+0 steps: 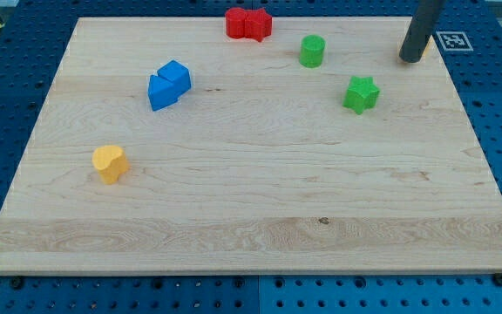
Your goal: Push the yellow hexagon to the top right of the board
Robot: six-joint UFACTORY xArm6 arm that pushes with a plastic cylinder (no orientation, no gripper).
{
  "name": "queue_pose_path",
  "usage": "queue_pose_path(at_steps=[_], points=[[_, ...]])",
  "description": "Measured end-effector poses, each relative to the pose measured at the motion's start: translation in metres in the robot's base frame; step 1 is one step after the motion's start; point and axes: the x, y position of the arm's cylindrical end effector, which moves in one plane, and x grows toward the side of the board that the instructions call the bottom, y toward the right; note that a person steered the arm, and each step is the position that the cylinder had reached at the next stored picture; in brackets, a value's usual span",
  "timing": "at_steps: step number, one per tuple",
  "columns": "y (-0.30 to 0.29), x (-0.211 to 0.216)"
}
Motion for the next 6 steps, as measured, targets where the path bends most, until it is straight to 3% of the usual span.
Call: queue_pose_path(at_steps=[1, 2, 4, 6], points=[[0.015, 0.029], [0.021, 0.023], [0.021, -0.03], [0.03, -0.023]])
